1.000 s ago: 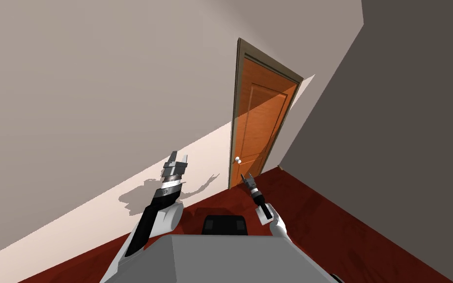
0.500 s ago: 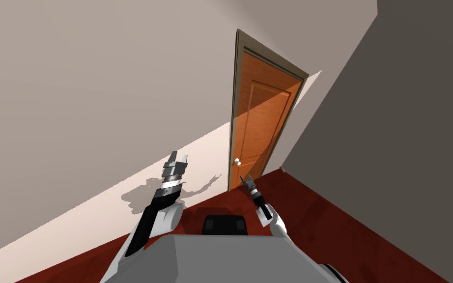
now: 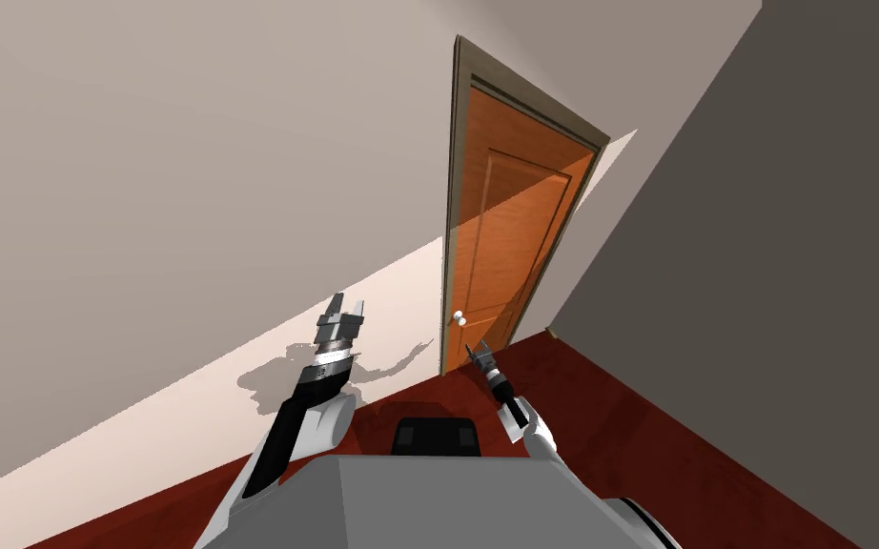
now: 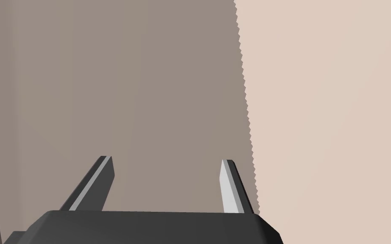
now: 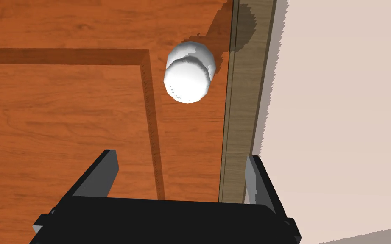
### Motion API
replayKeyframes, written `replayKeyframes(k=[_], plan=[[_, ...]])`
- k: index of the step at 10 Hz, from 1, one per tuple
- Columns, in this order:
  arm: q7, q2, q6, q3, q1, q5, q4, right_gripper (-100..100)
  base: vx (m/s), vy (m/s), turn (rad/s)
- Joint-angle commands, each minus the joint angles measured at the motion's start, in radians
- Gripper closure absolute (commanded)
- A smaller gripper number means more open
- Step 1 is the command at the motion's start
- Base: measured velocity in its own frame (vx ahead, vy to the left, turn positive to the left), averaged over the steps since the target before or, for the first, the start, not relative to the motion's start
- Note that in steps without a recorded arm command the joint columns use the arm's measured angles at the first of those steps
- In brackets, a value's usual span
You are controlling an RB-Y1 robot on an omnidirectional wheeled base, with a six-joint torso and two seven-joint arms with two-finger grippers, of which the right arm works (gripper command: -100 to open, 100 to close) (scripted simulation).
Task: Pull the door open
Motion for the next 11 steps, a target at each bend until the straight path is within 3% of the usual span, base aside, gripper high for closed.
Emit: replayKeyframes(k=[1,2,7,8,10,11], plan=[[0.023,0.0,-0.012,0.001,-0.012,0.008,0.034,-100,0.09,-0.059,0.038],[0.013,0.001,-0.006,0.0,-0.008,0.005,0.021,-100,0.04,-0.028,0.012],[0.034,-0.015,-0.004,-0.094,0.022,-0.034,0.019,-100,0.113,0.138,0.275],[0.038,-0.018,-0.002,-0.112,0.028,-0.042,0.019,-100,0.211,0.001,0.245],[0.038,-0.018,-0.002,-0.112,0.028,-0.042,0.019,-100,0.067,-0.031,0.017],[0.041,-0.021,-0.001,-0.134,0.035,-0.052,0.018,-100,0.067,-0.049,0.18]])
